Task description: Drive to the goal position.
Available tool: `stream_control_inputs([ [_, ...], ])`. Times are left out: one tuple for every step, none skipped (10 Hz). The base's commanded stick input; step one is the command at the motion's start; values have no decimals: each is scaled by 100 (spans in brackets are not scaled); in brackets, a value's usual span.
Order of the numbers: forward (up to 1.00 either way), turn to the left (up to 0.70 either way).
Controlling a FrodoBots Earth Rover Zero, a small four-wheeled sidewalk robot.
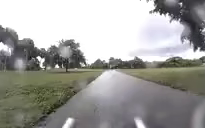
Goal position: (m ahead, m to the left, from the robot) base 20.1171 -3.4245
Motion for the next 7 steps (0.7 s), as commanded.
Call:
stream_control_inputs([
  [100,0],
  [100,0],
  [100,0],
  [100,0],
  [100,-5],
  [100,-13],
  [100,-8],
])
